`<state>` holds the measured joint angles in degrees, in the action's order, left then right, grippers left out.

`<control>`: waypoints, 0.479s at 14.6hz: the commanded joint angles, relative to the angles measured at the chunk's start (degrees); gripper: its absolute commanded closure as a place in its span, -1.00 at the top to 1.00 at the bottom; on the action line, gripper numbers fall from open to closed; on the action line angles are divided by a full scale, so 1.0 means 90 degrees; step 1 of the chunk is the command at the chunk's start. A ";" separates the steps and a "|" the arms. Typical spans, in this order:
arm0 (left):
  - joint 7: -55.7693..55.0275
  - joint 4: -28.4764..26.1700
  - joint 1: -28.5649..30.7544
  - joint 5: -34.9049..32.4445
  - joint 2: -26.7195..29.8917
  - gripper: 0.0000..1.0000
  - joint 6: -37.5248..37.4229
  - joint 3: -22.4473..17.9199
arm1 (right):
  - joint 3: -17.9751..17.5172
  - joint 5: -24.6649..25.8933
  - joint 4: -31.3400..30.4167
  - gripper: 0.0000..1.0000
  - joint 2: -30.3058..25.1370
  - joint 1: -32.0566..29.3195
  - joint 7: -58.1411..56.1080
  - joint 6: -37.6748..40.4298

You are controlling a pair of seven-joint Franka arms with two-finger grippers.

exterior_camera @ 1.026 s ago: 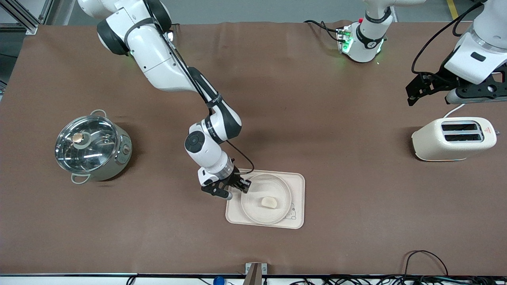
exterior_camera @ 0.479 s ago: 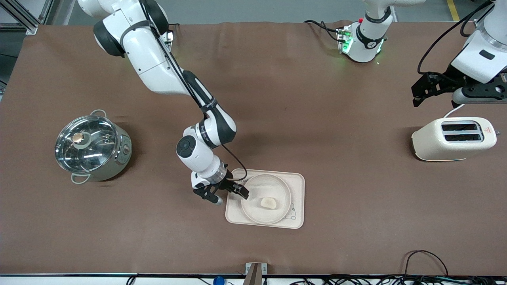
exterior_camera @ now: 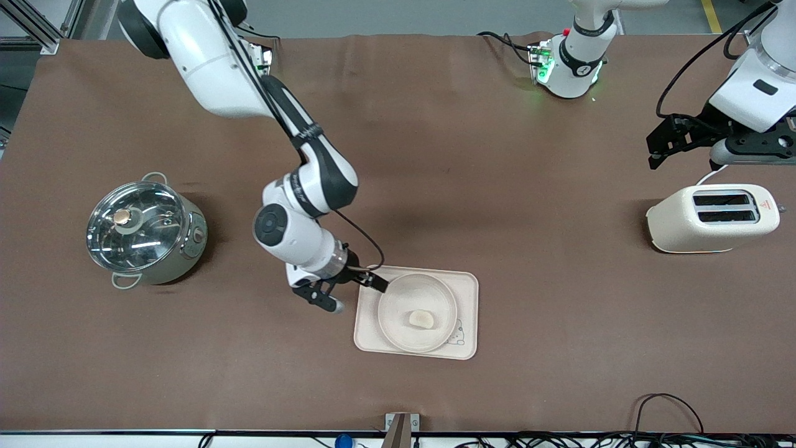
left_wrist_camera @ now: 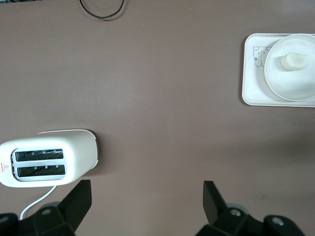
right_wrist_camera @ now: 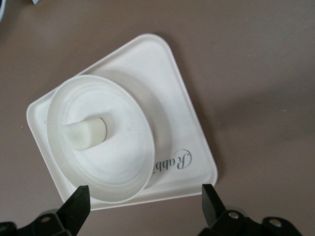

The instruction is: Place bun in plate and plate on tray

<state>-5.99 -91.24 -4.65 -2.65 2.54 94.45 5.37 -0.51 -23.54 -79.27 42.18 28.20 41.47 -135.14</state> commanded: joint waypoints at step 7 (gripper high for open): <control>0.0129 0.0197 0.0087 0.0099 -0.0077 1.00 -0.0133 -0.0039 | 0.0232 0.1188 -0.1514 1.00 -0.2847 -0.1110 -0.1520 0.2609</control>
<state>-5.98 -91.11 -4.07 -2.65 2.43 94.42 5.16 1.99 -15.98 -87.84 25.32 20.94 30.94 -117.12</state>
